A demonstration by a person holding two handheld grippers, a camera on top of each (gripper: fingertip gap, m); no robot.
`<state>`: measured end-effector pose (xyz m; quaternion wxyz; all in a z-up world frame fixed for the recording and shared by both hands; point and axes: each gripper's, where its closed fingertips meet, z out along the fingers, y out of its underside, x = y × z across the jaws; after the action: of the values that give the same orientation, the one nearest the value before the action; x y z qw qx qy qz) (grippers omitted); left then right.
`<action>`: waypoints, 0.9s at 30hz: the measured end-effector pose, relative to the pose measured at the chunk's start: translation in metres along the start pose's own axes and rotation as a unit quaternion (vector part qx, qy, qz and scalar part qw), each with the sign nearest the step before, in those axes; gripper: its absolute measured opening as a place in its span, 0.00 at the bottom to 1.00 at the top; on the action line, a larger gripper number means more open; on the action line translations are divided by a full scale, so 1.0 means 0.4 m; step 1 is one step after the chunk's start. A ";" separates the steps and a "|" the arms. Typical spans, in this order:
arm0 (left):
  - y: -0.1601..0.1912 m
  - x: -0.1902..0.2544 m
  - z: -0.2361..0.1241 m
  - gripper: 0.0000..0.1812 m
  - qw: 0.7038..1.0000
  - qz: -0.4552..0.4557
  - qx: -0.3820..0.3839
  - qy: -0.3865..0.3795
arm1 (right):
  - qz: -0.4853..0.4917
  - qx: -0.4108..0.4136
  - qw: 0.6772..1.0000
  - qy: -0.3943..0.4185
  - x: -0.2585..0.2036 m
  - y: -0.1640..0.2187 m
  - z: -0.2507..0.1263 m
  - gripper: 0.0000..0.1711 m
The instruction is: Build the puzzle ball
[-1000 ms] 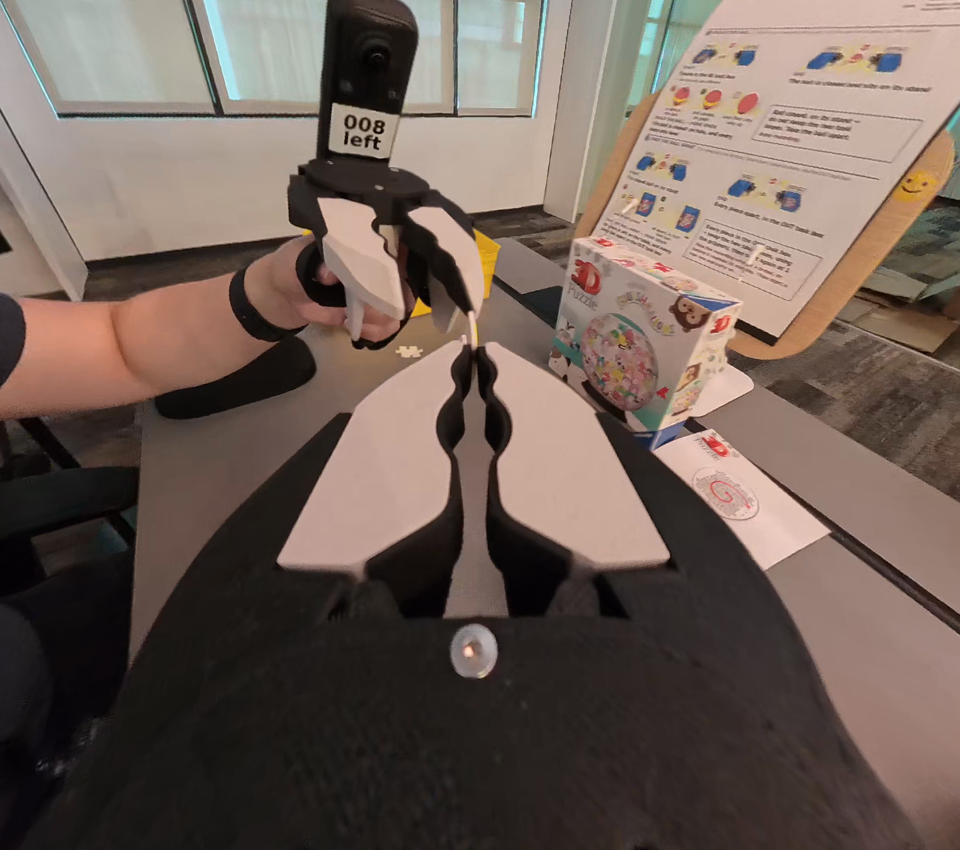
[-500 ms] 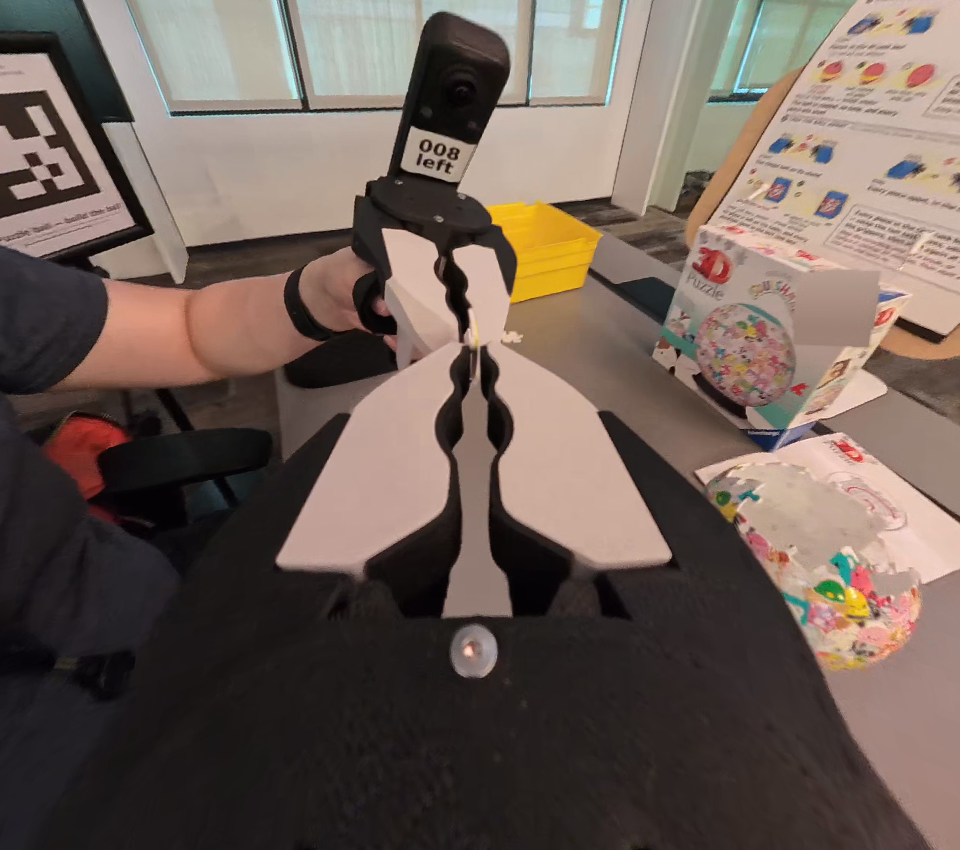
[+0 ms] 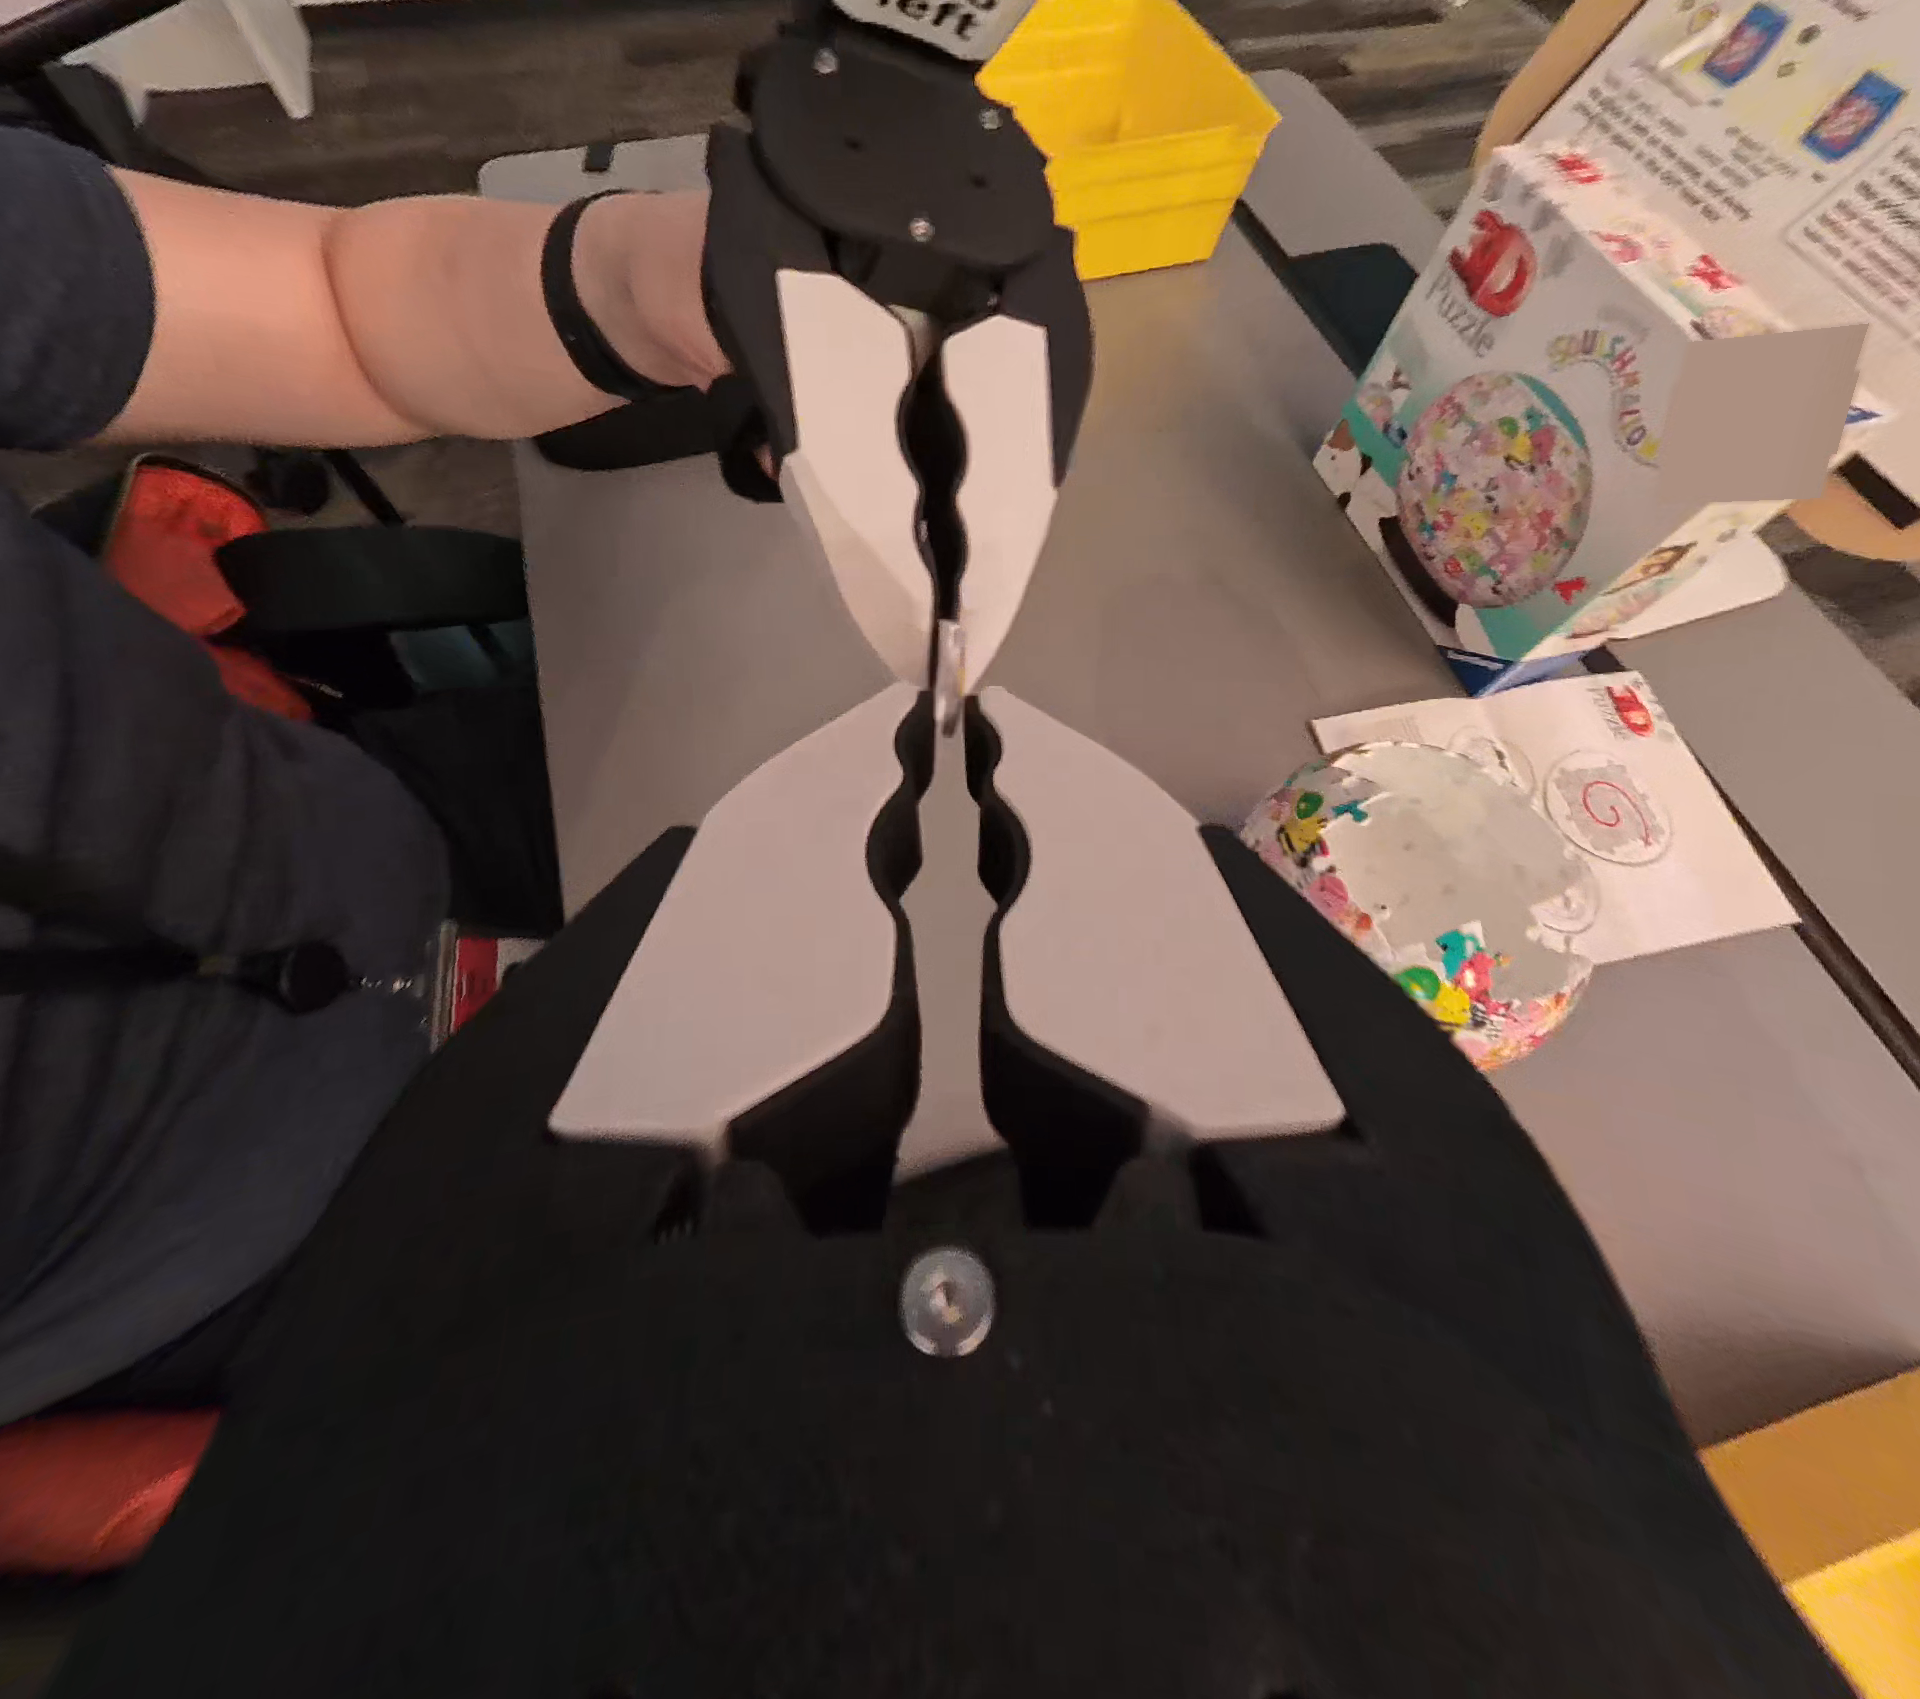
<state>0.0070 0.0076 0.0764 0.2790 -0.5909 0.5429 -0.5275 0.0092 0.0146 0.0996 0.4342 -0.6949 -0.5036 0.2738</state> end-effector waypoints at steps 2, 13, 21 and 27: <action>-0.008 -0.016 0.003 0.01 1.000 0.001 0.002 -0.002 | -0.002 -0.007 1.000 0.002 0.021 0.004 0.001 0.02; -0.097 -0.198 -0.071 0.32 0.999 0.004 0.032 -0.026 | -0.035 -0.109 0.991 0.073 0.222 0.068 0.000 0.02; -0.116 -0.473 -0.029 0.39 0.990 -0.062 0.053 0.114 | -0.034 -0.224 0.969 0.096 0.440 0.217 0.093 0.02; -0.083 -0.576 0.062 0.42 0.988 -0.033 -0.002 0.150 | -0.085 -0.249 0.959 0.107 0.523 0.282 0.141 0.02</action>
<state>0.0752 0.2256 0.0252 0.1762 -0.5232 0.5598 -0.6179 0.0867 0.2162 -0.0143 0.3200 -0.7607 -0.5642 0.0257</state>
